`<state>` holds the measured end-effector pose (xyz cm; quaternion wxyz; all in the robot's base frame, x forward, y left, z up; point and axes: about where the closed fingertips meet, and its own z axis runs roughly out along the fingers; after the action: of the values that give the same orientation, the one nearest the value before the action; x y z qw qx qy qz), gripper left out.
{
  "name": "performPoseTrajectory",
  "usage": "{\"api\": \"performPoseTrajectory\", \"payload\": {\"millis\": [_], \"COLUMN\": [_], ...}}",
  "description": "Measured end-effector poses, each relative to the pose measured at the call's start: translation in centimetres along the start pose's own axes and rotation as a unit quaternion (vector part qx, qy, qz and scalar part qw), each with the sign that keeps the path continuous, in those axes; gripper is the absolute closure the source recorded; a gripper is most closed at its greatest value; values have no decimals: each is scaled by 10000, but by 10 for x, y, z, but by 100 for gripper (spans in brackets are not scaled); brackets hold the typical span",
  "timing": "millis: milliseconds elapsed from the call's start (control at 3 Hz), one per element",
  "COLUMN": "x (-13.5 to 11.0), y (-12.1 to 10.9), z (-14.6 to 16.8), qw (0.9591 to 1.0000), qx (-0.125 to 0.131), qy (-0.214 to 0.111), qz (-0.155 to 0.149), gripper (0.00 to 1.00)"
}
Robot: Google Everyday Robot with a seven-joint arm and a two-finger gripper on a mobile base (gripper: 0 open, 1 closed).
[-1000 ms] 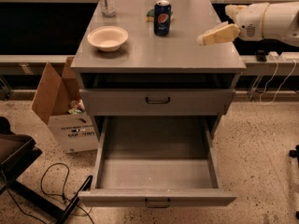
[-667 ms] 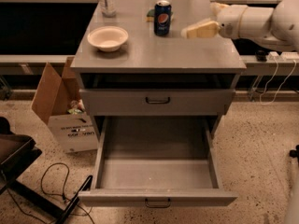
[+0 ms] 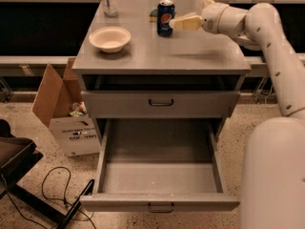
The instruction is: Place pepsi can into middle drawer
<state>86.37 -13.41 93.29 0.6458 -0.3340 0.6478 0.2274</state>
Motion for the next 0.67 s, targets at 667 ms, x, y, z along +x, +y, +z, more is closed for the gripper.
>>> {"api": "performPoseTrajectory", "payload": {"millis": [667], "x": [23], "y": [-20], "z": [52], "qw": [9990], "qx": [311], "qy": [315], "qz": [67], "gripper": [0]}}
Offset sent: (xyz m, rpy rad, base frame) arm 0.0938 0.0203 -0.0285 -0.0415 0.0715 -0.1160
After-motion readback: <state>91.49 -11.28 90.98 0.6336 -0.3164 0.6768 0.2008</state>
